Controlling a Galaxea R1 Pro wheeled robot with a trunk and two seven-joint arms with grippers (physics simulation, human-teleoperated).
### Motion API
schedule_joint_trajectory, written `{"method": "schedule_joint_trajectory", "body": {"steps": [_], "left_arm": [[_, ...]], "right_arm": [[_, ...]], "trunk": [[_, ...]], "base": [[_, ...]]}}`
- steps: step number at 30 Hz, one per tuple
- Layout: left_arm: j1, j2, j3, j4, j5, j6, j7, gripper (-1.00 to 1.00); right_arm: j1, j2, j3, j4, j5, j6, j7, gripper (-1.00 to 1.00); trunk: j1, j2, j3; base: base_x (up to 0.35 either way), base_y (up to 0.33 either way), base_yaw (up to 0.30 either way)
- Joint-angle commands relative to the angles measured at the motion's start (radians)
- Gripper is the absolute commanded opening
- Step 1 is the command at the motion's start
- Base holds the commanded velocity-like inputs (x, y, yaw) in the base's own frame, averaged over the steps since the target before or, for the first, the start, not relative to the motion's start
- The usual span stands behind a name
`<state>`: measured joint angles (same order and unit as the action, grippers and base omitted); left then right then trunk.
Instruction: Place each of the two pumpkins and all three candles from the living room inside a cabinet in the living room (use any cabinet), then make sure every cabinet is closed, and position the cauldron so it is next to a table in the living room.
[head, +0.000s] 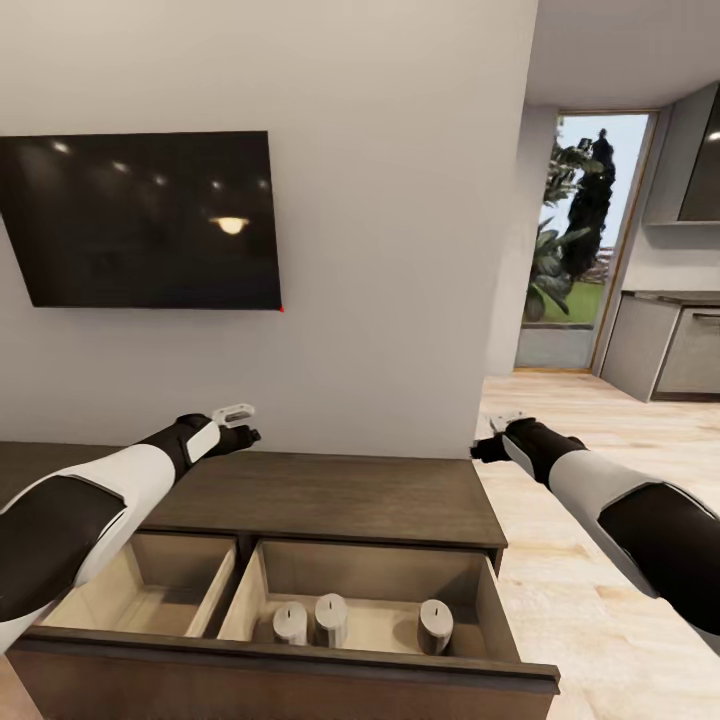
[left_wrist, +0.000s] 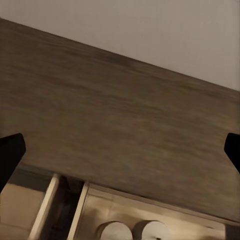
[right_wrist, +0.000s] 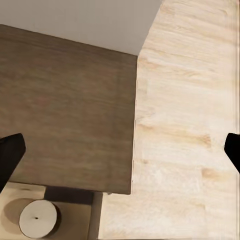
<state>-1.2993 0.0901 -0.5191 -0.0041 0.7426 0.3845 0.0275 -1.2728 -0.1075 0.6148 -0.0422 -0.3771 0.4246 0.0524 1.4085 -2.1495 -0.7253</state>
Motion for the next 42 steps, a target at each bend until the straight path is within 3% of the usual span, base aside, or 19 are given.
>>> {"method": "schedule_joint_trajectory", "body": {"steps": [1, 8, 17, 20, 22, 23, 27, 33, 37, 42], "left_arm": [[-0.001, 0.002, -0.007, 0.000, 0.011, 0.004, 0.003, 1.00], [0.000, 0.020, -0.008, 0.003, 0.010, 0.003, 0.005, 1.00], [0.052, 0.050, -0.009, 0.005, 0.008, -0.104, 0.005, 1.00], [0.073, 0.052, -0.008, 0.006, 0.008, -0.161, 0.003, 1.00], [0.082, 0.055, -0.009, 0.006, 0.008, -0.189, 0.002, 1.00], [0.093, 0.058, -0.009, 0.006, 0.007, -0.245, -0.003, 1.00], [0.101, 0.061, -0.009, 0.006, 0.006, -0.297, -0.006, 1.00], [0.102, 0.065, -0.009, 0.006, 0.006, -0.301, -0.006, 1.00], [0.132, 0.065, -0.009, 0.006, 0.005, -0.316, -0.005, 1.00], [0.244, 0.065, -0.009, 0.006, 0.002, -0.507, -0.005, 1.00]], "right_arm": [[0.000, -0.005, 0.008, 0.001, -0.006, 0.003, 0.003, 1.00], [-0.001, -0.061, 0.009, 0.056, -0.007, -0.053, 0.003, 1.00], [0.001, -0.209, 0.010, 0.078, -0.011, -0.093, 0.007, 1.00], [0.017, -0.258, 0.010, 0.079, -0.011, -0.098, 0.007, 1.00], [0.028, -0.277, 0.010, 0.079, -0.011, -0.108, 0.008, 1.00], [0.043, -0.298, 0.010, 0.079, -0.011, -0.122, 0.012, 1.00], [0.053, -0.307, 0.010, 0.079, -0.011, -0.133, 0.014, 1.00], [0.088, -0.300, 0.010, 0.079, -0.011, -0.170, 0.010, 1.00], [0.189, -0.289, 0.010, 0.079, -0.012, -0.242, 0.005, 1.00], [0.365, -0.289, 0.009, 0.080, -0.016, -0.371, -0.001, 1.00]], "trunk": [[0.000, -0.001, -0.001], [0.000, -0.001, -0.001], [0.000, -0.001, -0.001], [0.000, -0.001, -0.001], [0.000, -0.001, -0.001], [0.000, -0.001, -0.001], [0.000, -0.001, -0.001], [0.000, -0.001, -0.001], [0.000, -0.001, -0.001], [0.000, -0.001, -0.001]], "base": [[-0.001, 0.000, 0.000], [0.000, 0.000, 0.000], [0.000, 0.000, 0.000], [0.000, 0.000, 0.000], [-0.014, 0.000, 0.000], [-0.209, 0.000, 0.000], [-0.283, 0.000, 0.000], [-0.247, 0.000, 0.000], [-0.052, 0.000, 0.000], [-0.006, 0.000, 0.000]]}}
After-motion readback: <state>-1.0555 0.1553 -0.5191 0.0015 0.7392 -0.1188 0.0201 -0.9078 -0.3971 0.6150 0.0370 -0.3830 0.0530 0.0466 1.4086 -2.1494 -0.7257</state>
